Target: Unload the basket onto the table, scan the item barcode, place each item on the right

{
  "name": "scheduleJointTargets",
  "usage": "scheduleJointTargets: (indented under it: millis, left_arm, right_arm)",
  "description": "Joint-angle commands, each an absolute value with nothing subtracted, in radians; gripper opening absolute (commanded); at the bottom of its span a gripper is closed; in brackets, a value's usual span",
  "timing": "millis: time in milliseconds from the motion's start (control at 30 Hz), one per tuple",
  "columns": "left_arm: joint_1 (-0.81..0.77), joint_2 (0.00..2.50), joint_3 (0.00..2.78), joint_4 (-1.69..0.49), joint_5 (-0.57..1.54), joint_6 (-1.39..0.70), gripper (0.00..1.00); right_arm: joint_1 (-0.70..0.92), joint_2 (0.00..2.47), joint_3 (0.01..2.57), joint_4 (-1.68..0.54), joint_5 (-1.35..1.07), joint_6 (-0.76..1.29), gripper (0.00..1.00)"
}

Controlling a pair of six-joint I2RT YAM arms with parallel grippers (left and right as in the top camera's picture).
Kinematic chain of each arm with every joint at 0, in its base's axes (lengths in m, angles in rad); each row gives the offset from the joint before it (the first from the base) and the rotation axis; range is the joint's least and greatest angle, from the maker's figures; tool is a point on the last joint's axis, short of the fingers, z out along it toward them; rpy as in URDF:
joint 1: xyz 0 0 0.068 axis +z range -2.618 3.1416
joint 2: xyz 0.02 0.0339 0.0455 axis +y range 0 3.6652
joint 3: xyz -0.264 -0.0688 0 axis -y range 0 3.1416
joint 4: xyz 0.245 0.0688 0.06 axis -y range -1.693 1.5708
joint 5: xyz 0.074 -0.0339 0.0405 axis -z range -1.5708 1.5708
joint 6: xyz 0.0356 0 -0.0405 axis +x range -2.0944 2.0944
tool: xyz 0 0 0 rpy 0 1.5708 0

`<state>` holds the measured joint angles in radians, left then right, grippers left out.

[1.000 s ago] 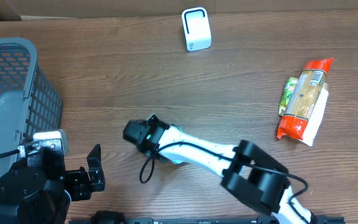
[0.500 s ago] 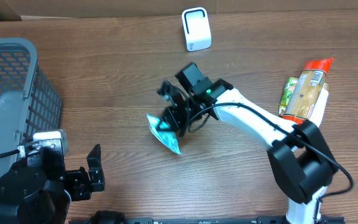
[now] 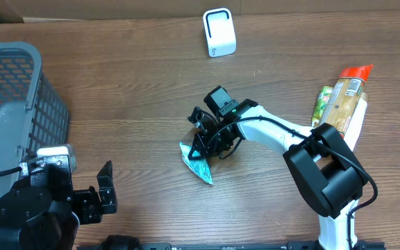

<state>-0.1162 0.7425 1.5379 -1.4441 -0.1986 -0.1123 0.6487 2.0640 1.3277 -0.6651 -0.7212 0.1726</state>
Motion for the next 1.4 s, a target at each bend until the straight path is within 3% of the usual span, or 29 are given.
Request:
scheduleJointTargets:
  millis: [0, 67, 100, 633, 1367]
  left_arm:
    - [-0.112, 0.748, 1.531, -1.441, -0.191, -0.12, 1.0]
    - [-0.112, 0.748, 1.531, -1.44, -0.191, -0.12, 0.99]
    - [-0.112, 0.748, 1.531, -1.441, -0.191, -0.12, 1.0]
    - [-0.112, 0.748, 1.531, -1.441, -0.191, -0.119, 1.0]
    - [-0.112, 0.748, 1.531, -1.441, -0.191, -0.12, 1.0]
  right_arm:
    - [0.638, 2.076, 1.334, -0.693, -0.568, 0.194, 0.15]
    - [0.632, 2.076, 1.334, -0.701, -0.565, 0.194, 0.19]
    - [0.622, 2.076, 1.334, -0.705, -0.566, 0.194, 0.31]
    - [0.544, 2.041, 1.394, -0.84, -0.557, 0.068, 0.31]
    - [0.543, 1.872, 1.456, -0.96, -0.467, 0.07, 0.35]
